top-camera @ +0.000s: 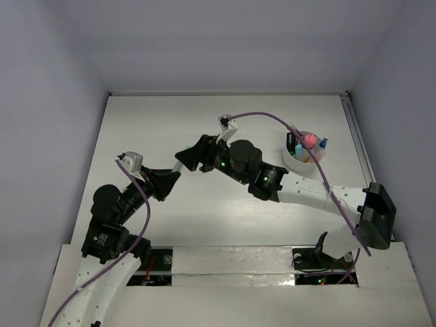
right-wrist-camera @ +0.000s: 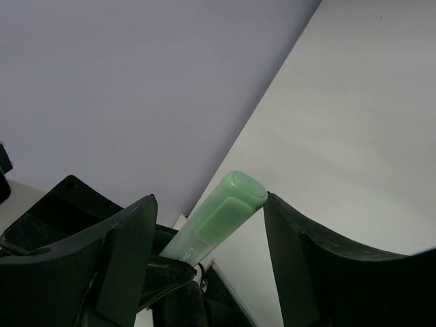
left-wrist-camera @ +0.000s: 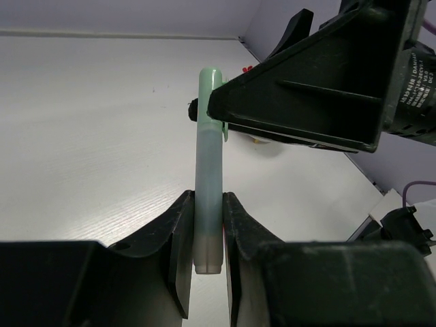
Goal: Sort the stationery into containers
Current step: Close the pen cap on the pen, then place the pen in the storage box.
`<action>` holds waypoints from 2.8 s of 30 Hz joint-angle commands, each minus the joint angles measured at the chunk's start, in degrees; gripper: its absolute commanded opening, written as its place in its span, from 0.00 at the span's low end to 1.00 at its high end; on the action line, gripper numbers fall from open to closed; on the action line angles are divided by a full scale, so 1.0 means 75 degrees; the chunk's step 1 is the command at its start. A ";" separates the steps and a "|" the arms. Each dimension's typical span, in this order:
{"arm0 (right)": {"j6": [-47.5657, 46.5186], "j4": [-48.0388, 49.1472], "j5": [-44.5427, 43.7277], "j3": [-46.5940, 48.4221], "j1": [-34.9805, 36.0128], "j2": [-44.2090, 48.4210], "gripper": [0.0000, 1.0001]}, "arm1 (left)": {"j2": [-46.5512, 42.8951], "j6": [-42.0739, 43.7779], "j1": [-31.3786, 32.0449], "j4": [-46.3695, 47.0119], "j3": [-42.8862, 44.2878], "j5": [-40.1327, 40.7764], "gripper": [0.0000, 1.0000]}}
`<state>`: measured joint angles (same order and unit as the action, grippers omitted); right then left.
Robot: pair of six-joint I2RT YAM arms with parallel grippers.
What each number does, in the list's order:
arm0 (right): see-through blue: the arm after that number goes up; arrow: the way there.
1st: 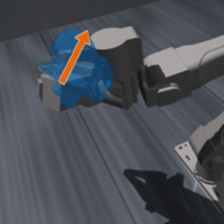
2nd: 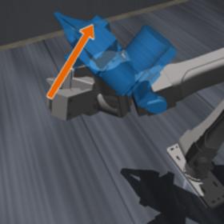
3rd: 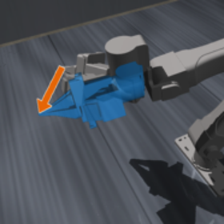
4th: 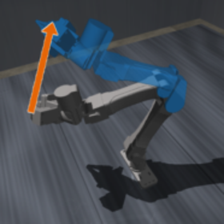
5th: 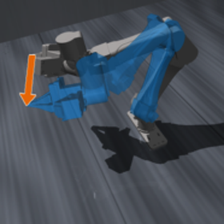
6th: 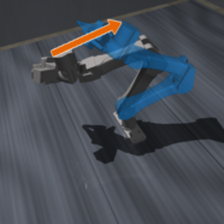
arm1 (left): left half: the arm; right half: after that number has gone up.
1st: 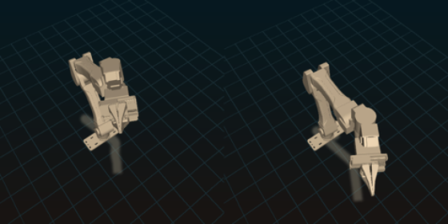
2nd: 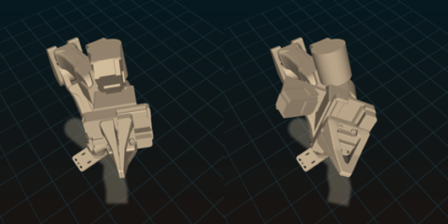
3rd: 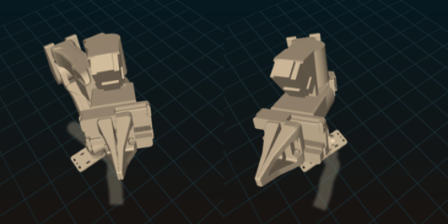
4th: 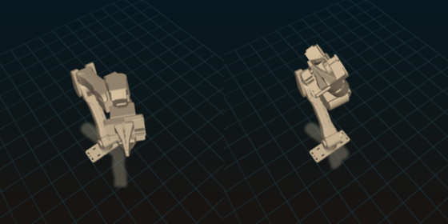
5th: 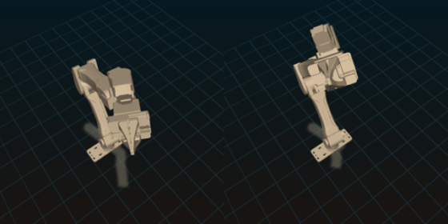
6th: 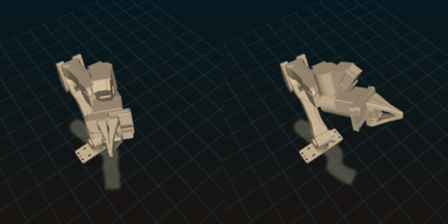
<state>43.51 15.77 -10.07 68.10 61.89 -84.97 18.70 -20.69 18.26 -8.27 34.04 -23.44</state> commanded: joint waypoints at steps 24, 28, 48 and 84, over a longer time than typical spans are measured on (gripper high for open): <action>0.0281 0.0827 -0.0228 0.0378 -0.0119 -0.0261 0.61 | -0.0231 0.0004 -0.0009 0.0669 0.0055 -0.0320 0.00; 0.0305 0.0921 -0.0275 0.0331 -0.0119 -0.0237 0.71 | -0.0220 -0.0007 -0.0009 0.0658 0.0055 -0.0320 0.00; 0.0515 0.1073 -0.0732 0.0155 -0.0119 -0.0213 0.36 | -0.0255 0.0016 -0.0009 0.0681 0.0055 -0.0378 0.00; 0.0528 0.1589 0.0205 -0.0373 0.0303 -0.0870 0.55 | -0.0361 -0.0007 -0.0220 0.0740 0.0043 -0.0449 0.00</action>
<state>50.22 30.44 -9.41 64.64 63.53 -92.40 16.21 -20.64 16.75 -10.74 33.71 -25.28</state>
